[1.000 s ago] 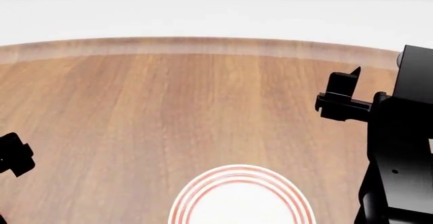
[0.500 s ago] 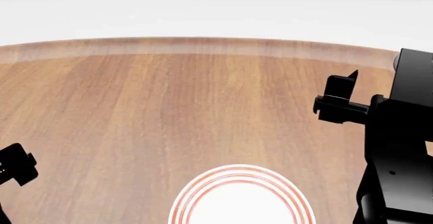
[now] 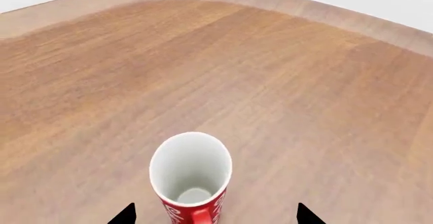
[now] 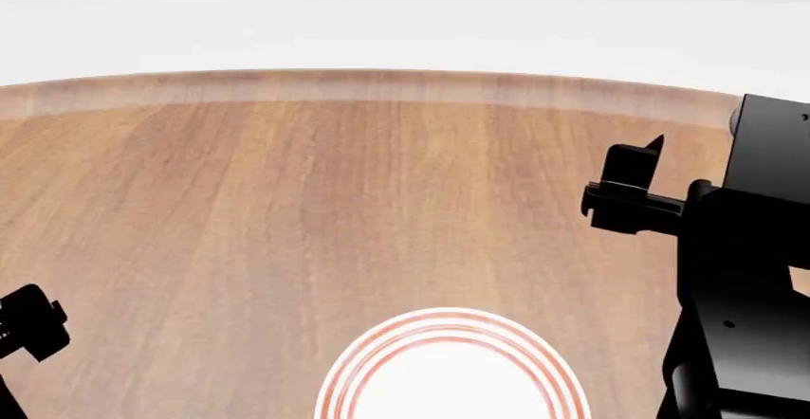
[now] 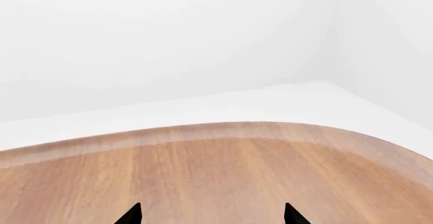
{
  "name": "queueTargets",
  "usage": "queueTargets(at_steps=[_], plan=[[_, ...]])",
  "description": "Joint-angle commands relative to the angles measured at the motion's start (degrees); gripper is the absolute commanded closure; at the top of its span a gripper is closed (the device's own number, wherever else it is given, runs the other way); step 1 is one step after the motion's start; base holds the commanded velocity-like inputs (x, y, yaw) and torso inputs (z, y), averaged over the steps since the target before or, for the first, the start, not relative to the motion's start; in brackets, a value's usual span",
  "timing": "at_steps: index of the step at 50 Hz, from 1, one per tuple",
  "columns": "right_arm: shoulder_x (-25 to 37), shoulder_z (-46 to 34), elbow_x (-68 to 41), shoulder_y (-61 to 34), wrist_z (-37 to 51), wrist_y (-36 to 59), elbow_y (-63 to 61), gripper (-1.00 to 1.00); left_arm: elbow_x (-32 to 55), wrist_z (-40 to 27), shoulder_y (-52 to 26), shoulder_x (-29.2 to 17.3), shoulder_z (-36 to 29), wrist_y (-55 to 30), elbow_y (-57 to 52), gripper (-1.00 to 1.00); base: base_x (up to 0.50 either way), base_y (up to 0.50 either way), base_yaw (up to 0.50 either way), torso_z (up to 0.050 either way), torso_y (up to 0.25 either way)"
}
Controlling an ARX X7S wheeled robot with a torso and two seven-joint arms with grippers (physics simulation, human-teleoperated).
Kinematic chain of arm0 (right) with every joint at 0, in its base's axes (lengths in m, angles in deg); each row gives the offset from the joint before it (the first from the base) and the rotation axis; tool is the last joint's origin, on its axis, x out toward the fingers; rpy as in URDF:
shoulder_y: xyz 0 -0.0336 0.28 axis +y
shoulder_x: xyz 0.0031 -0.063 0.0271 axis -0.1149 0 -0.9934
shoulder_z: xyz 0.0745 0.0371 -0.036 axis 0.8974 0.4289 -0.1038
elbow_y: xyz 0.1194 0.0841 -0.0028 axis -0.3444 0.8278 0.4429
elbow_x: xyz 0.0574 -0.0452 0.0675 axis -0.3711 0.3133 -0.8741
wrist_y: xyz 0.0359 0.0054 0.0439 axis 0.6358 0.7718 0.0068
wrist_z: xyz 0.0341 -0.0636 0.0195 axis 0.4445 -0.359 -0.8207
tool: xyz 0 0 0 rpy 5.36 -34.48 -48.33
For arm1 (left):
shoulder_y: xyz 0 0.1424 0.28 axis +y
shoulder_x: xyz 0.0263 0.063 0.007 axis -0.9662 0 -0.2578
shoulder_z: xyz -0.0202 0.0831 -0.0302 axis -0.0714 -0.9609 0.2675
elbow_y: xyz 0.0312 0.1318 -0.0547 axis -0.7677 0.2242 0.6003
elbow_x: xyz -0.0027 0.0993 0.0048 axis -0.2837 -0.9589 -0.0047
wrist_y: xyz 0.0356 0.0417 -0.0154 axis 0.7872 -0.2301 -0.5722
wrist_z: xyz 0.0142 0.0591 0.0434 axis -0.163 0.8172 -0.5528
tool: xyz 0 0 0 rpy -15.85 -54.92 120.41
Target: Pick up the red mug and put it on the plate
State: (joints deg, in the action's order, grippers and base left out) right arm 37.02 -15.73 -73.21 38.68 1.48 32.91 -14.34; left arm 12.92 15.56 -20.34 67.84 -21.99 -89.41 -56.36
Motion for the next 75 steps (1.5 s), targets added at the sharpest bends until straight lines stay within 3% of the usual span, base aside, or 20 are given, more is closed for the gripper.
queueTargets(at_steps=[1, 34, 75], plan=[[0.05, -0.08, -0.36, 0.00, 0.16, -0.09, 0.23, -1.00, 0.58, -0.71, -0.72, -0.34, 0.74, 0.82, 3.51, -1.00, 0.00, 0.00, 0.00, 0.000, 0.000], [0.08, -0.59, -1.27, 0.50, 0.57, -1.00, 1.41, -1.00, 2.77, 1.28, -4.71, -2.35, 0.81, 0.45, 15.55, -1.00, 0.00, 0.00, 0.00, 0.000, 0.000], [0.32, -1.25, -2.25, 1.07, 1.00, -2.57, 3.16, -1.00, 3.17, 5.28, -17.67, -6.58, 2.13, 6.67, 47.52, -1.00, 0.00, 0.00, 0.00, 0.000, 0.000]])
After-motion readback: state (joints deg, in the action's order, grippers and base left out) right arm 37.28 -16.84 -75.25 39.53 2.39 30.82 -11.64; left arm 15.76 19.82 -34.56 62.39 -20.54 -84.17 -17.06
